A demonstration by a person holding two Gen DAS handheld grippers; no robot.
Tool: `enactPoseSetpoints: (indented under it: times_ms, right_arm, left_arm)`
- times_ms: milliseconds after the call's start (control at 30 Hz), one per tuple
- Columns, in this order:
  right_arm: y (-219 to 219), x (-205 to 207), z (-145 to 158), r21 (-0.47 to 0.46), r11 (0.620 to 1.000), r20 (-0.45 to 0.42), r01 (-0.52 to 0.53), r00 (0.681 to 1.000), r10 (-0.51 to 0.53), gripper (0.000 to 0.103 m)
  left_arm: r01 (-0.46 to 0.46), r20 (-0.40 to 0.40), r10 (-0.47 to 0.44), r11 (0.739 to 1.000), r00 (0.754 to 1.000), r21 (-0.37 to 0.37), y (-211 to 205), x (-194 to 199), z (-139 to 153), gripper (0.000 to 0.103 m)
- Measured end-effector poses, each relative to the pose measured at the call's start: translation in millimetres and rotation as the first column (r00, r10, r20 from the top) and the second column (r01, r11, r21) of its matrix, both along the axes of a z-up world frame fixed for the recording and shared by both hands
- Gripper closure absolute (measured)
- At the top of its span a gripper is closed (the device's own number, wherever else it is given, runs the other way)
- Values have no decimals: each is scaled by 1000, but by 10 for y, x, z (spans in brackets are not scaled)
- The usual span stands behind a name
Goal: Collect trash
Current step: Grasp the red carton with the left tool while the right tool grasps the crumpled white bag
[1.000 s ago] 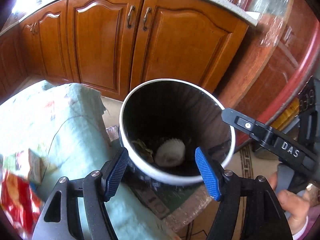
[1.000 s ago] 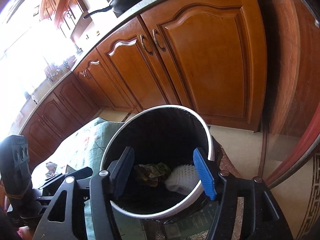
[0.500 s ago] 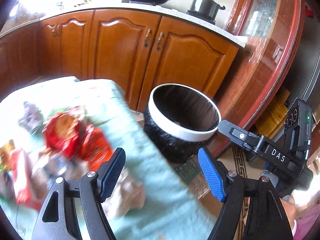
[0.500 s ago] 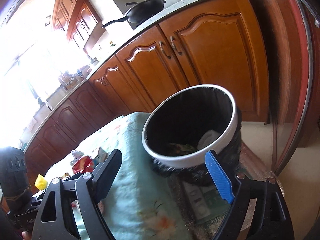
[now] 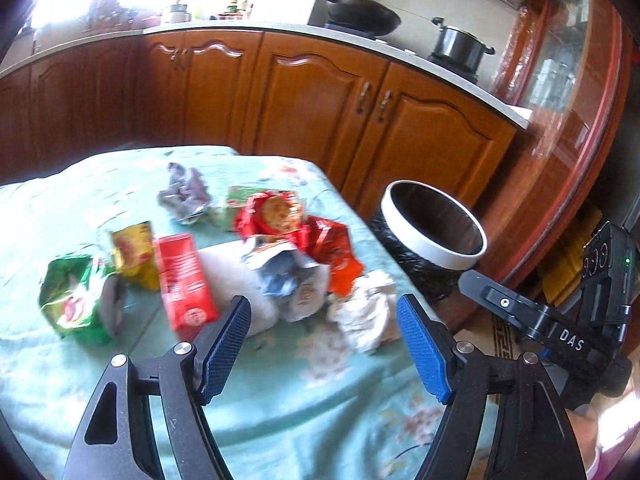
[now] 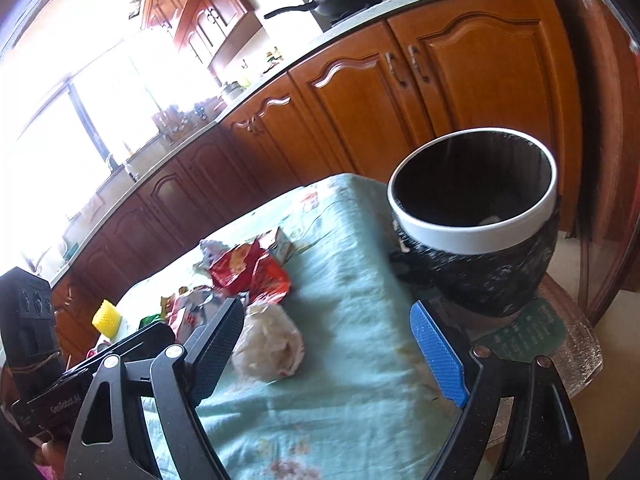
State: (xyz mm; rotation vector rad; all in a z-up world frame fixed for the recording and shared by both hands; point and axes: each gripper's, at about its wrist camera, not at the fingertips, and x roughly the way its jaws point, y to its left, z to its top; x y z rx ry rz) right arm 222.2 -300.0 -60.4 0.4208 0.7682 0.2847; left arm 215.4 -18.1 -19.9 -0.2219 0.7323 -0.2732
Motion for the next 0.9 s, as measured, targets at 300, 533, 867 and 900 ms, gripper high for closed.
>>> enactPoseSetpoints:
  times_ms: [300, 533, 867, 900]
  right_arm:
    - [323, -9, -79, -18, 997, -19, -72, 997, 71, 16]
    - [489, 90, -180, -32, 994, -43, -105, 994, 104, 16]
    - [742, 265, -408, -81, 981, -112, -177, 980, 167, 41]
    - [758, 256, -411, -80, 980, -110, -185, 978, 176, 50]
  left_arm:
    - [-109, -50, 110, 994, 993, 18, 377, -78, -52, 28]
    - [-149, -98, 155, 987, 983, 66, 396, 149, -113, 30]
    - [-132, -165, 138, 990, 977, 48, 457, 372, -367, 65]
    - [-133, -158, 140, 990, 978, 51, 463, 357, -360, 66]
